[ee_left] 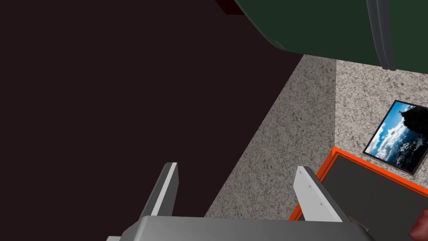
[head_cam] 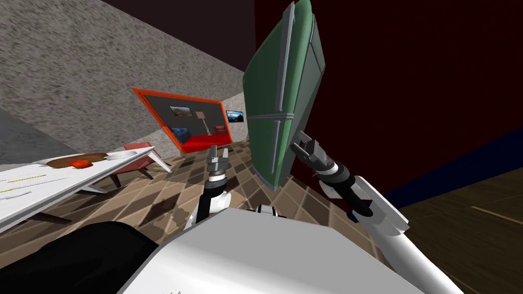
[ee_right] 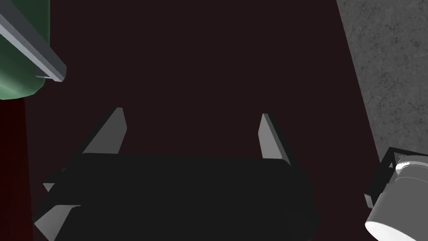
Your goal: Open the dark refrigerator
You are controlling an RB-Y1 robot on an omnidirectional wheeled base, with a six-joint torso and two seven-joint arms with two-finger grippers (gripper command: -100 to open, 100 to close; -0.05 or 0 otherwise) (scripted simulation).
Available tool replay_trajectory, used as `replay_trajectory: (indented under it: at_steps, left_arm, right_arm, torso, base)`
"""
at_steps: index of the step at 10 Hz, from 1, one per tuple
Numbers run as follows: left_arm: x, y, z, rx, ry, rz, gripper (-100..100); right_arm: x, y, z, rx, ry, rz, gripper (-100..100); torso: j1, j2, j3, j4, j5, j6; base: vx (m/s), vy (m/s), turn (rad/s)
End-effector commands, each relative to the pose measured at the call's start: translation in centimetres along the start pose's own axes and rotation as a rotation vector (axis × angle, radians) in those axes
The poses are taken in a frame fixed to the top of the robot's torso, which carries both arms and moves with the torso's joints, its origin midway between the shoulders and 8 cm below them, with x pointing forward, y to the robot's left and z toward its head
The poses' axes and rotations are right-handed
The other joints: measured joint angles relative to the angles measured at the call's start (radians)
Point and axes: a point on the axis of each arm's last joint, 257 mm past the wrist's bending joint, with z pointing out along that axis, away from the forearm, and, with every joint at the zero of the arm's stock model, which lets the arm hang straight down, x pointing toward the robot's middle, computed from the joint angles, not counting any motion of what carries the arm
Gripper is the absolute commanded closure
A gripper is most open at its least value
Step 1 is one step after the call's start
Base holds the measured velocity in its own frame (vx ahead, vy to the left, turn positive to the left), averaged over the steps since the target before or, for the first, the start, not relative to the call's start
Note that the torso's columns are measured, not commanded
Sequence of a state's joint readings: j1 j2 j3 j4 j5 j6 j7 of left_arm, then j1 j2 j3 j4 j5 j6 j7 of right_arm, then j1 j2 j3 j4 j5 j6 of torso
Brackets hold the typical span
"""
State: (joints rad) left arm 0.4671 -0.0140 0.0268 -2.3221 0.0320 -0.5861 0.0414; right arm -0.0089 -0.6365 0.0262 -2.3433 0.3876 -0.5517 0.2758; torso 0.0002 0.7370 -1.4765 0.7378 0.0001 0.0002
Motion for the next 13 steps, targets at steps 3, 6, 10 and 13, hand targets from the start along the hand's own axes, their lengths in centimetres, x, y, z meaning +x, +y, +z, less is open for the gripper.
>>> replay_trajectory:
  at_steps: [3,6,10,13]
  left_arm:
    - [0.0,0.0,0.0,0.000,0.000,0.000,0]
    - [0.0,0.0,0.0,0.000,0.000,0.000,0]
    - [0.0,0.0,0.0,0.000,0.000,0.000,0]
    - [0.0,0.0,0.0,0.000,0.000,0.000,0]
  right_arm:
    - [1.0,1.6,1.4,-0.131,0.085,-0.204,-100]
    - [1.8,2.1,2.3,-0.222,0.138,-0.366,-100]
    - [2.8,2.2,2.8,-0.318,0.201,-0.540,-100]
    - [3.5,1.7,3.3,-0.398,0.247,-0.713,-100]
  torso:
    - [-0.001,0.002,0.001,0.000,0.000,0.000]
    - [0.000,0.001,0.001,0.000,0.000,0.000]
    - [0.001,-0.001,-0.001,0.000,0.000,0.000]
    - [-0.001,0.003,0.002,0.001,0.000,0.000]
  base:
    - [0.104,0.023,-0.078]
    - [0.117,0.042,-0.089]
    - [0.117,0.029,-0.088]
    - [0.096,0.036,-0.076]
